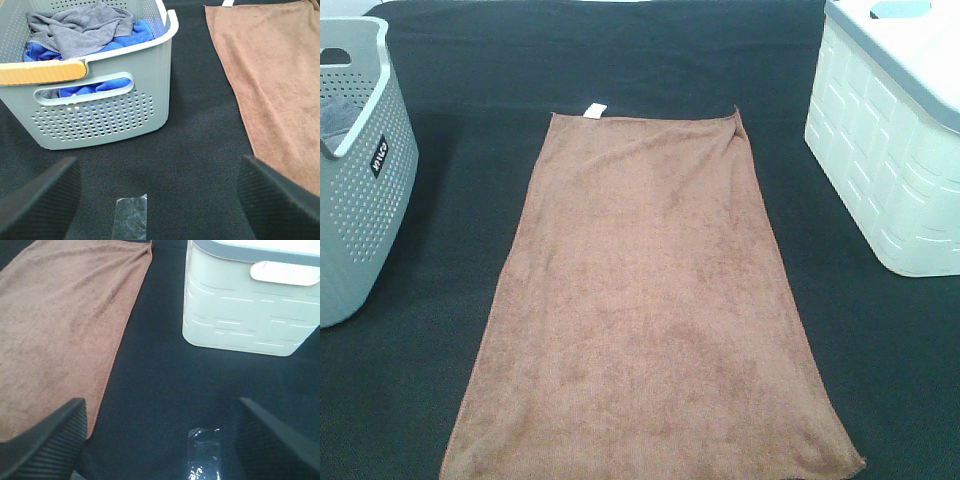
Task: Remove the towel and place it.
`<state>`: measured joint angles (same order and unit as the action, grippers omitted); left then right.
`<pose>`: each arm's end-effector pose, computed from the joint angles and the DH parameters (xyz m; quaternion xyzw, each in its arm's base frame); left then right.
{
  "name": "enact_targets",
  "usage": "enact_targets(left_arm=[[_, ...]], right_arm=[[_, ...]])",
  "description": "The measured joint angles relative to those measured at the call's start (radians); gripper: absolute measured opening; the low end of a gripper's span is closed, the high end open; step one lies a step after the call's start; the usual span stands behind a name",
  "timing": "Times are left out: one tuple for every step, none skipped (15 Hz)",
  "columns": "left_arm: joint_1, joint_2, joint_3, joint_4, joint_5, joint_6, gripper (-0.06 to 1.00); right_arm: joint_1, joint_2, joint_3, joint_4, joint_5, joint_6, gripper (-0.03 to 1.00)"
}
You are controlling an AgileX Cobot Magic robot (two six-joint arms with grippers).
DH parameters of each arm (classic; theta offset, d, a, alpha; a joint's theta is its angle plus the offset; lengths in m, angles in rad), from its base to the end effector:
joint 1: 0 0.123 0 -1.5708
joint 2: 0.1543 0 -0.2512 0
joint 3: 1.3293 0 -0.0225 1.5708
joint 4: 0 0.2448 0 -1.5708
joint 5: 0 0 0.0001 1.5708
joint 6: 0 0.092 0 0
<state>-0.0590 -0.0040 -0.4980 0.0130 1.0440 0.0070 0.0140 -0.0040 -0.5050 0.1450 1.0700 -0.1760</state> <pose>0.0253 -0.0005 0.2749 0.0278 0.8478 -0.0073 0.5295 0.0227 0.0120 0.2753 -0.0842 0.8469 0.0300 0.5242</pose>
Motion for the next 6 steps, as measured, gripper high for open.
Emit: enact_targets(left_arm=[[0.0,0.0,0.0,0.0,0.0,0.0,0.79],[0.0,0.0,0.0,0.0,0.0,0.0,0.79],[0.0,0.0,0.0,0.0,0.0,0.0,0.79],[0.0,0.0,0.0,0.0,0.0,0.0,0.79],[0.0,0.0,0.0,0.0,0.0,0.0,0.79],[0.0,0.0,0.0,0.0,0.0,0.0,0.79]], right_arm=[[0.0,0.0,0.0,0.0,0.0,0.0,0.77],[0.0,0.0,0.0,0.0,0.0,0.0,0.77],[0.0,0.0,0.0,0.0,0.0,0.0,0.77],[0.0,0.0,0.0,0.0,0.0,0.0,0.77],[0.0,0.0,0.0,0.0,0.0,0.0,0.77],[0.0,0.0,0.0,0.0,0.0,0.0,0.77]])
